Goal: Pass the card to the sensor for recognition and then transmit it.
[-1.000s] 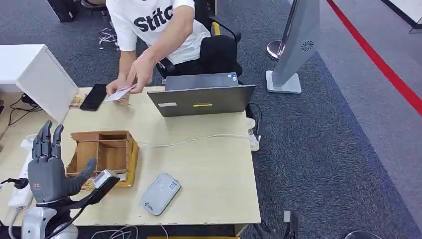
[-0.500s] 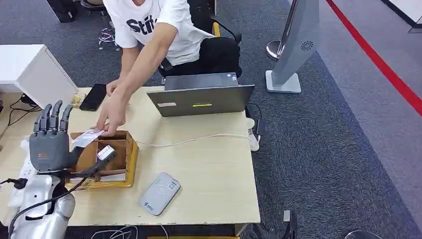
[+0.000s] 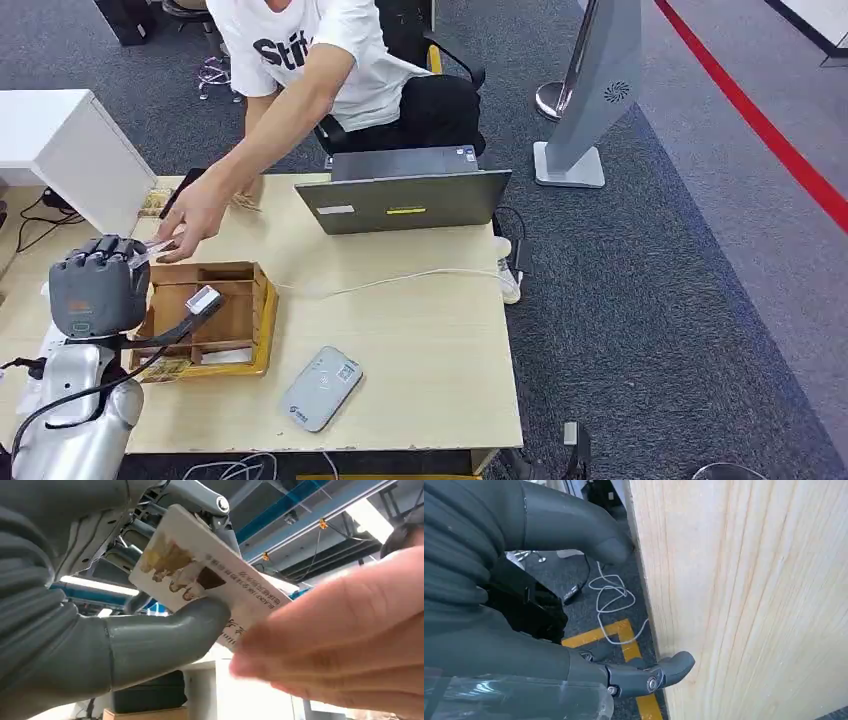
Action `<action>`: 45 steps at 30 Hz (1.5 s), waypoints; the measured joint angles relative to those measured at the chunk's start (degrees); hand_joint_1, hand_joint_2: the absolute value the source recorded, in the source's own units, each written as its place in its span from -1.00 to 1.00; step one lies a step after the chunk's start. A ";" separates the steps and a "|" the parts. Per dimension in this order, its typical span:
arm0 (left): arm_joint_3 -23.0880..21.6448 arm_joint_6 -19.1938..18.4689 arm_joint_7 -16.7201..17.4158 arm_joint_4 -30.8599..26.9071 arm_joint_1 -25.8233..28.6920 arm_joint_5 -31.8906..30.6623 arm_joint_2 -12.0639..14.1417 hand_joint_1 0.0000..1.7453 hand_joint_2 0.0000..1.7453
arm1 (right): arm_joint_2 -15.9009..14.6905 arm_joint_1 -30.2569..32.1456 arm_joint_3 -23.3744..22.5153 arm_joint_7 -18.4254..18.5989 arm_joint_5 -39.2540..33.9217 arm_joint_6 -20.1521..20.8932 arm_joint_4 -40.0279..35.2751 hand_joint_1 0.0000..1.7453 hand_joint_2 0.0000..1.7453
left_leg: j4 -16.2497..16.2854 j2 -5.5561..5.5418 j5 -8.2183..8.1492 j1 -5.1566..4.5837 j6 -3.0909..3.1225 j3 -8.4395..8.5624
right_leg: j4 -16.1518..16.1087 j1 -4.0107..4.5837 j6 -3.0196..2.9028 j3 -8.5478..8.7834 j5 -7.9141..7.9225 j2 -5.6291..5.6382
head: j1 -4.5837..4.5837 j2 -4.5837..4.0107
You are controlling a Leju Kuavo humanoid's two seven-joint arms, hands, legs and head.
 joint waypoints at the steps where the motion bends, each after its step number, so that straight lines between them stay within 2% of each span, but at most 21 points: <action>1: 0.00 0.00 0.00 0.09 -0.01 0.00 -0.02 1.00 1.00 | 0.00 -0.01 0.00 0.00 0.00 0.04 0.00 -1.00 1.00 | 0.00 0.00 0.00 0.00 0.00 0.00 | 0.00 0.00 0.00 0.00 0.00 0.00 | 0.06 0.00; 6: 0.04 0.55 -0.57 0.48 0.05 0.92 -0.02 1.00 1.00 | 0.02 0.01 0.00 -0.35 0.02 0.46 0.07 -1.00 1.00 | 0.00 0.00 0.00 0.00 0.00 -0.01 | 0.00 0.00 0.00 0.00 0.00 0.00 | 0.02 0.00; 9: 0.13 1.84 -3.68 0.41 0.89 5.32 -0.33 1.00 1.00 | 0.04 0.11 0.00 -0.94 0.02 0.61 0.09 -1.00 1.00 | 0.00 0.00 0.00 -0.01 0.00 0.00 | 0.01 0.00 0.00 0.00 0.00 0.01 | 0.02 0.00; 10: 0.13 1.68 -5.66 0.11 1.67 7.87 -0.81 1.00 1.00 | 0.07 0.15 0.00 -1.14 -0.11 0.63 0.09 -1.00 1.00 | 0.00 0.01 0.00 -0.01 0.00 0.00 | 0.00 -0.01 0.00 -0.01 0.00 0.01 | 0.02 0.00; 13: -0.46 -0.90 -7.93 -4.22 5.96 9.55 -3.09 1.00 1.00 | 0.11 0.47 -0.13 -2.19 -0.94 0.72 0.09 -1.00 1.00 | 0.01 0.00 -0.01 -0.03 0.00 -0.03 | -0.03 -0.02 0.01 -0.07 -0.01 0.00 | 0.02 0.00; 17: -5.59 -4.04 -6.39 -10.80 11.11 7.87 -6.64 1.00 1.00 | 0.11 0.76 -0.63 -3.32 -1.61 1.03 0.07 -1.00 1.00 | 0.01 -0.01 -0.03 -0.04 0.03 -0.10 | -0.08 -0.03 0.02 -0.08 -0.01 -0.01 | 0.04 0.00; 24: -13.16 -6.34 -5.53 -14.25 14.35 6.91 -8.96 1.00 1.00 | 0.09 0.87 -1.36 -4.07 -2.05 1.31 0.04 -1.00 1.00 | 0.02 -0.02 -0.03 -0.02 0.03 -0.10 | -0.08 -0.03 0.03 -0.08 0.02 -0.03 | 0.02 0.00; 28: -15.78 -6.99 -4.90 -14.23 15.08 6.23 -9.40 1.00 1.00 | 0.09 0.89 -1.38 -4.09 -2.05 1.42 0.00 -1.00 1.00 | 0.02 -0.02 0.00 0.00 0.00 -0.09 | -0.06 -0.02 0.02 -0.09 0.03 -0.03 | 0.02 0.00; 34: -17.25 -7.94 -4.09 -13.66 15.07 6.25 -9.64 1.00 1.00 | 0.09 0.89 -1.40 -4.09 -2.03 1.49 -0.02 -1.00 1.00 | 0.01 -0.02 0.00 0.00 0.00 -0.09 | -0.05 0.00 0.02 -0.09 0.02 -0.03 | 0.04 0.00; 39: -17.46 -9.66 -2.56 -9.55 14.44 5.81 -9.75 1.00 1.00 | 0.11 0.88 -1.40 -4.09 -1.95 1.64 -0.02 -1.00 1.00 | 0.01 -0.02 0.00 -0.01 0.00 -0.09 | -0.05 -0.01 0.02 -0.09 0.02 -0.02 | 0.02 0.00; 45: -18.36 -11.81 -3.13 -4.65 13.81 4.44 -9.81 1.00 1.00 | 0.15 0.89 -1.36 -4.35 -1.42 1.64 -0.02 -1.00 1.00 | 0.01 -0.02 0.00 -0.02 0.00 -0.09 | -0.05 -0.01 0.02 -0.09 0.03 -0.02 | 0.02 0.00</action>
